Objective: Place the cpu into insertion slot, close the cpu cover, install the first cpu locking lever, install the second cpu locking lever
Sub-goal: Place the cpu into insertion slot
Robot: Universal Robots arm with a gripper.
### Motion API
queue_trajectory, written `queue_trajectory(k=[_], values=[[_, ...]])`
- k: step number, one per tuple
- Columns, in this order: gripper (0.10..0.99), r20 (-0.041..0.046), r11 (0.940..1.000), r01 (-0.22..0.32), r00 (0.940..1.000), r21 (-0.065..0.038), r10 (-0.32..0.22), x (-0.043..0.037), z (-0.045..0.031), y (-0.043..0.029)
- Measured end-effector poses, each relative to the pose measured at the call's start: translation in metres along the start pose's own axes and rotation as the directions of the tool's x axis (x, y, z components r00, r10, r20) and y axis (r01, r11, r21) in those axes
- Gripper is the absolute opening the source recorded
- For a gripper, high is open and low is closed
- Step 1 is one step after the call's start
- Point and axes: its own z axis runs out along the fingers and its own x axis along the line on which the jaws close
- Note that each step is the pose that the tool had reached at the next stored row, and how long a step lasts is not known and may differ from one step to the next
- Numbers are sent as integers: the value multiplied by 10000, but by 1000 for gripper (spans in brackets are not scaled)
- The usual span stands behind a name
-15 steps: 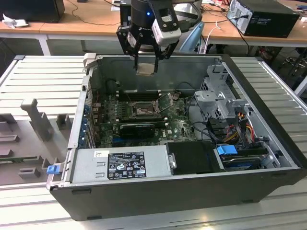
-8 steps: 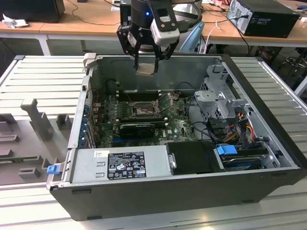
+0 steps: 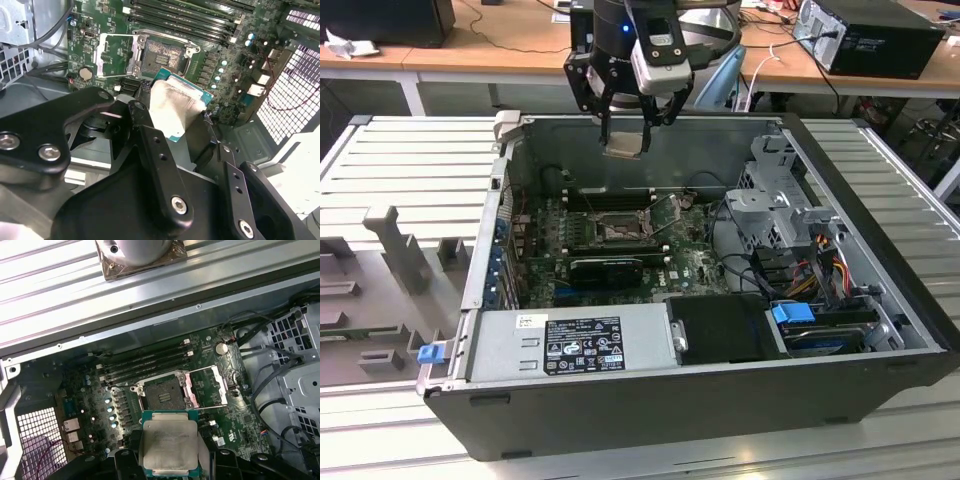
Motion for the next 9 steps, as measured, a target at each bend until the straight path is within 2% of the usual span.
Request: queue_trajectory(k=[9], values=[[525,39,9990,-448,9990,-9,448,0,0,0]])
